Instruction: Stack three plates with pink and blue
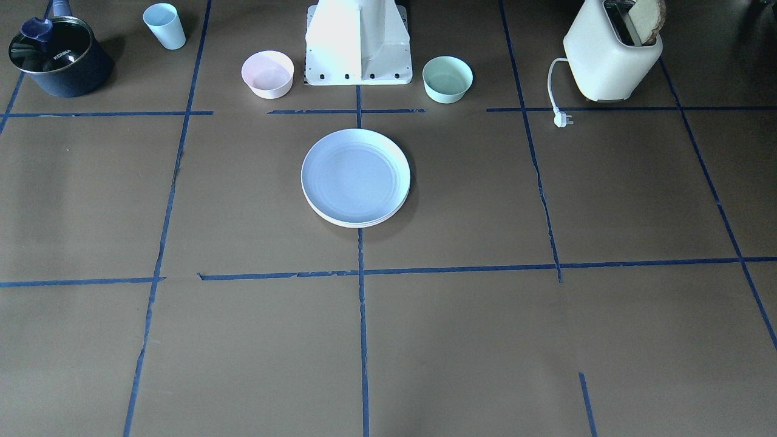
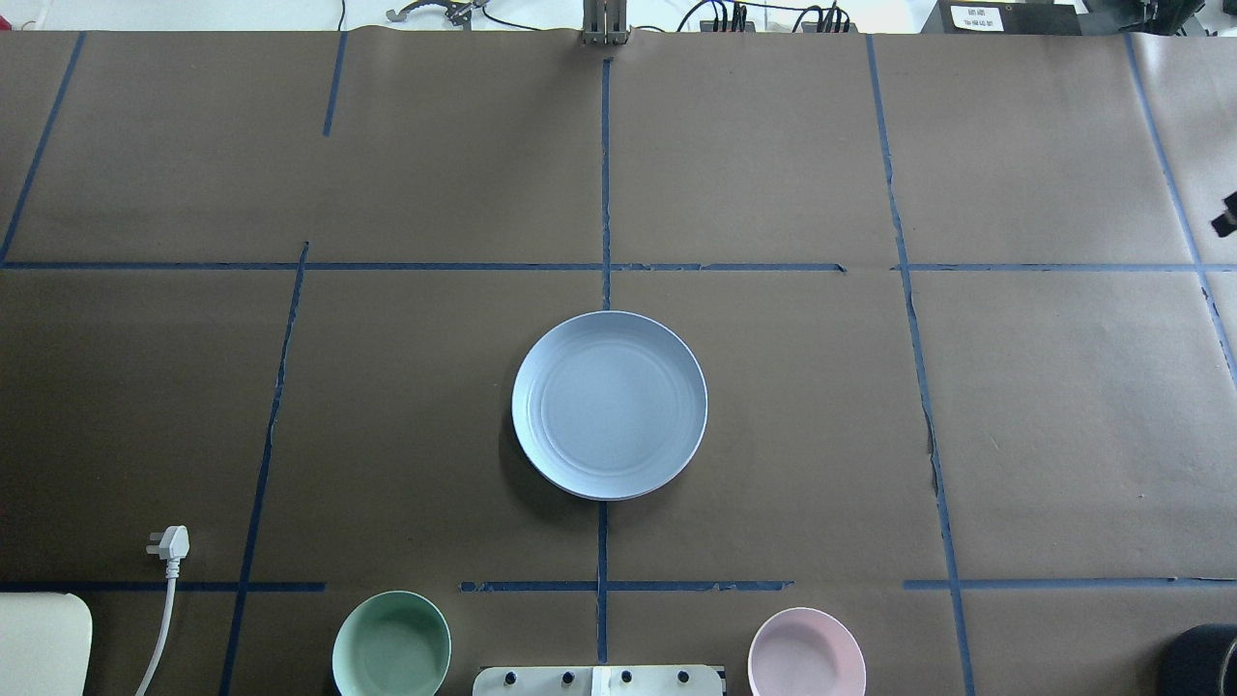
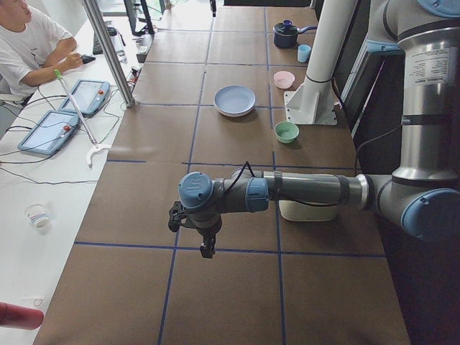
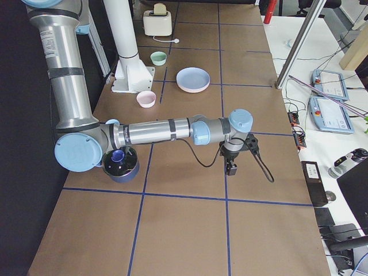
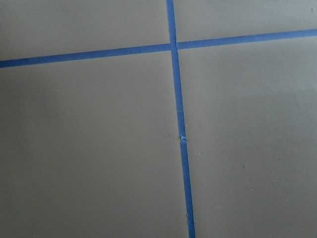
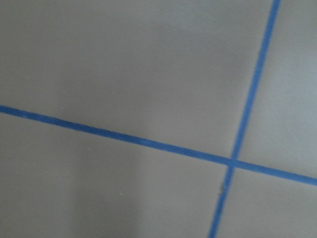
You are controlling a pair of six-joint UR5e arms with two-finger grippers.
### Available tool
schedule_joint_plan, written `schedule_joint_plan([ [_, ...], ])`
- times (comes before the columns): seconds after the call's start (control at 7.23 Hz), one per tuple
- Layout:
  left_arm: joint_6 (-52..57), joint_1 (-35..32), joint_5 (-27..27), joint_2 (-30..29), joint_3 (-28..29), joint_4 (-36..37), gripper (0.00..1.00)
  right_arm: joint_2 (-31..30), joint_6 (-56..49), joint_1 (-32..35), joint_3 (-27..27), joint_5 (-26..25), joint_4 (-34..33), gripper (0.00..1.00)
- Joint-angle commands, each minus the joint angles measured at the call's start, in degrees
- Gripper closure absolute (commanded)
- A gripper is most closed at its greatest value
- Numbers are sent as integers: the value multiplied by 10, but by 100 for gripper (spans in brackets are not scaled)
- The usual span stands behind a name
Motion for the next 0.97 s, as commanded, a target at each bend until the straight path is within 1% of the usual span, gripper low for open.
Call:
schedule_joint_plan([
  [0.0,3,0,35,5,-4,-3,0,-58,-131,75,-9,1,-29,0],
  [0.14,3,0,51,5,-7,-3,0,-90,-123,76,-10,-5,-23,0],
  [0.41,4,0,48,12,-16,-3,0,-97,-100,76,-8,-5,-23,0],
  [0.83,4,0,47,12,-17,-3,0,-97,-94,76,-5,-4,-22,0],
])
